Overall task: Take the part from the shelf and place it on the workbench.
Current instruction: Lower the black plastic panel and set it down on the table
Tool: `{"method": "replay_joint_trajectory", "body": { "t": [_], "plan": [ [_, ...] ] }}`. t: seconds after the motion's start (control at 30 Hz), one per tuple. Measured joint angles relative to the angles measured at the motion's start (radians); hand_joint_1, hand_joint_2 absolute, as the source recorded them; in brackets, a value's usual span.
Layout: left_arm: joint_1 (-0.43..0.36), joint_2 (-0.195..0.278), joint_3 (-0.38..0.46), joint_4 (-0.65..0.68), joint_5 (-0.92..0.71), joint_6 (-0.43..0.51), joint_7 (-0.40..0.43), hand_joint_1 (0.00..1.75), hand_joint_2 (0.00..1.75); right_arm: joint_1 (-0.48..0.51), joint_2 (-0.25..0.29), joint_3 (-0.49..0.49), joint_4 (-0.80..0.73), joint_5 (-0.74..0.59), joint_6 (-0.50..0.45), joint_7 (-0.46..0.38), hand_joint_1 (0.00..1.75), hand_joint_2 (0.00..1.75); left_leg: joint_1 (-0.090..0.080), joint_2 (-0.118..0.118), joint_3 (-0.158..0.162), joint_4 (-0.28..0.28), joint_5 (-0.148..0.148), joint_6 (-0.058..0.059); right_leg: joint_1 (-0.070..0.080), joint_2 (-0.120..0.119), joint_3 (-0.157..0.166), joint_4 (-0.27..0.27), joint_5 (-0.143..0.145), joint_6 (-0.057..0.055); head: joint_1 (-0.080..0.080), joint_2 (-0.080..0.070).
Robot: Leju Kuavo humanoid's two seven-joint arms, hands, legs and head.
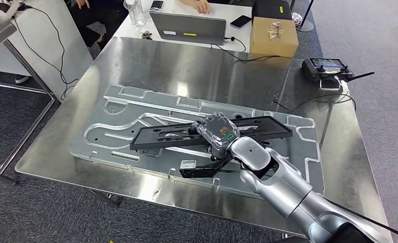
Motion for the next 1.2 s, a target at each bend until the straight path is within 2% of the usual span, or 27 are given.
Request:
{"method": "replay_joint_trajectory", "body": {
  "t": [0.03, 0.17, 0.67, 0.83, 1.1, 1.2],
  "plan": [
    [-0.001, 0.000, 0.004, 0.000, -0.004, -0.001, 0.000, 0.00, 1.75, 0.001, 0.003, 0.000, 0.010, -0.004, -0.001, -0.001, 0.00, 0.00, -0.001, 0.000, 0.000, 0.000, 0.000, 0.001, -0.001, 0.000, 0.000, 0.000, 0.000, 0.001, 0.000, 0.000],
    [-0.001, 0.000, 0.020, 0.000, -0.018, -0.003, 0.000, 0.00, 0.00, 0.005, 0.009, 0.000, 0.041, -0.012, -0.002, -0.006, 0.00, 0.00, -0.002, 0.000, 0.000, 0.000, 0.000, 0.003, -0.004, 0.000, 0.000, -0.001, 0.002, 0.009, 0.000, 0.000],
    [0.003, 0.000, 0.071, 0.000, -0.053, -0.003, -0.003, 0.00, 0.00, 0.007, 0.004, 0.000, 0.046, -0.024, -0.002, -0.009, 0.00, 0.00, 0.000, 0.000, 0.002, 0.000, 0.000, 0.002, -0.001, 0.001, 0.000, 0.000, 0.001, 0.010, 0.000, 0.000],
    [0.013, 0.002, 0.089, 0.000, -0.084, -0.002, -0.016, 0.00, 0.00, 0.022, -0.017, 0.000, -0.062, -0.039, -0.003, -0.026, 0.00, 0.00, 0.001, 0.001, 0.002, 0.000, 0.000, 0.002, 0.000, 0.002, 0.000, 0.000, 0.001, 0.010, 0.000, 0.000],
    [0.026, 0.017, 0.108, 0.000, -0.111, -0.004, -0.032, 0.00, 0.00, 0.056, -0.029, 0.006, -0.245, -0.043, 0.021, -0.009, 0.00, 0.00, 0.001, 0.001, 0.002, 0.000, 0.000, 0.002, 0.000, 0.002, 0.000, 0.000, 0.000, 0.010, 0.000, 0.000],
    [0.028, 0.020, 0.110, 0.000, -0.115, -0.004, -0.033, 0.00, 0.00, 0.062, -0.035, 0.006, -0.274, -0.050, 0.016, -0.019, 0.00, 0.00, -0.002, 0.001, 0.002, 0.003, -0.003, 0.010, -0.004, 0.002, 0.001, -0.004, 0.003, 0.017, 0.000, 0.000]
  ]
}}
